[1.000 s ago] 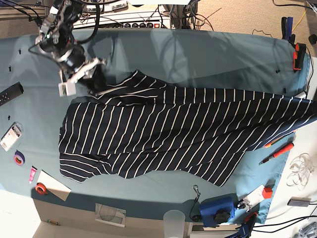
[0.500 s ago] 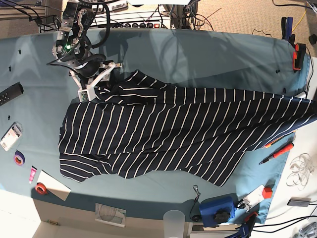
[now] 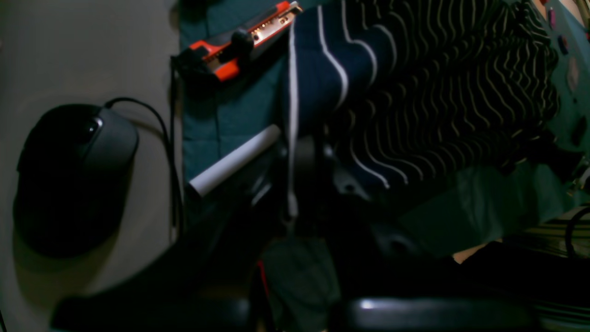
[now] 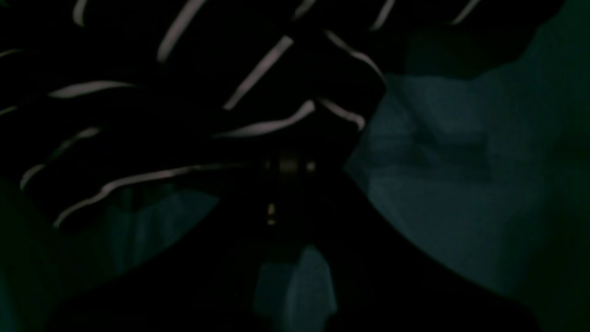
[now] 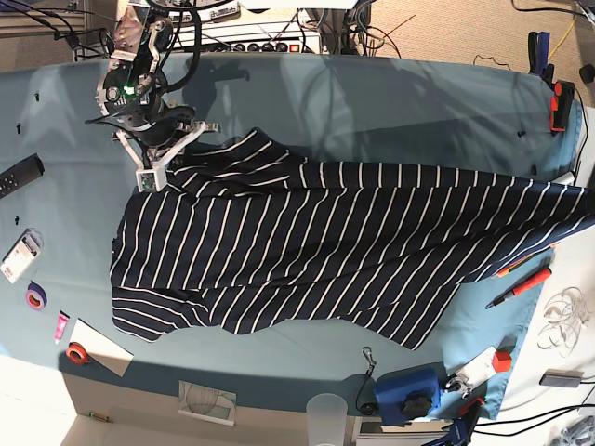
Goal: Layout the t-shirt on the table in an organized manner, then fold the t-shirt properly
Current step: 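Grasp the shirt corner near the right gripper and hold it, then pull the shirt with both grippers to stretch it across the table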
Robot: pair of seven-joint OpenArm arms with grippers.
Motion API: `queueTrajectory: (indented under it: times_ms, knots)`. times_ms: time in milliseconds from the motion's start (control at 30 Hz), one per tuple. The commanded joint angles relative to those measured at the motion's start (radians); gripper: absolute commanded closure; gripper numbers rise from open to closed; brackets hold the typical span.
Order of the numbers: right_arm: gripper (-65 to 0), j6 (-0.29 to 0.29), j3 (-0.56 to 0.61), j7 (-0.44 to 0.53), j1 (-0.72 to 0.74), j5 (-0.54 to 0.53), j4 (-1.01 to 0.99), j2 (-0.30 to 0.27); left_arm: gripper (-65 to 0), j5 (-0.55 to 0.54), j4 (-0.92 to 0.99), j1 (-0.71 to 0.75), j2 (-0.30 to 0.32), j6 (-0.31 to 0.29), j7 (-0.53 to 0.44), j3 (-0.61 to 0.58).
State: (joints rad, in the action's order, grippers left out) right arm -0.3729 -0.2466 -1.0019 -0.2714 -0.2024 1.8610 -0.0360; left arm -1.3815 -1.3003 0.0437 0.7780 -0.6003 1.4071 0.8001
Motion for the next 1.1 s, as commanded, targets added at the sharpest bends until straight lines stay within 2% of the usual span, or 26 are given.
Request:
queueTrajectory:
  times_ms: [0,167,300,433,600,667,767,867,933,1000,1067]
  knots:
    - [0.0,-0.009,-0.004,-0.020,-0.003,0.012,0.011,-0.009,0.0,-0.027,-0.014,-0.005,0.034,-0.003,-0.011,0.011]
    - [0.0,-0.009,-0.004,-0.011,-0.068,0.011,0.040,-0.011,0.0,-0.062,-0.014,0.060,0.028,-0.003,-0.011,0.011]
    - [0.0,-0.035,-0.035,0.009,-0.167,-0.012,0.147,-0.017,0.0,-0.102,-0.014,0.154,0.015,-0.004,-0.011,0.011]
    - [0.0,-0.068,-0.165,0.008,-0.240,-0.108,0.275,-0.017,0.0,-0.102,-0.014,0.218,-0.021,-0.029,-0.011,0.011]
    - [0.0,-0.174,-0.388,-0.013,-0.289,-0.302,0.327,-0.017,0.0,-0.102,-0.014,0.254,-0.090,-0.030,-0.011,0.011]
    - [0.0,-0.189,-0.456,-0.038,-0.292,-0.359,0.327,-0.017,0.0,-0.102,-0.014,0.253,-0.113,-0.031,-0.011,0.011]
    - [0.0,-0.188,-0.514,-0.043,-0.291,-0.374,0.327,-0.017,0.0,-0.102,-0.014,0.253,-0.118,-0.052,-0.011,0.011]
    - [0.0,-0.199,-0.523,-0.063,-0.292,-0.375,0.327,-0.017,0.0,-0.102,-0.014,0.252,-0.112,-0.052,-0.011,0.011]
    - [-10.5,-0.251,-0.523,-0.119,-0.291,-0.397,0.327,-0.018,0.0,-0.102,-0.014,0.253,-0.113,-0.052,-0.011,0.011]
    - [-21.1,-0.271,-0.522,-0.157,-0.292,-0.460,0.327,-0.019,0.0,-0.102,-0.014,0.253,-0.113,-0.052,-0.011,0.011]
    - [-23.3,-0.270,-0.516,-0.173,-0.291,-0.515,0.327,-0.019,0.0,-0.102,-0.014,0.253,-0.113,-0.052,-0.011,0.011]
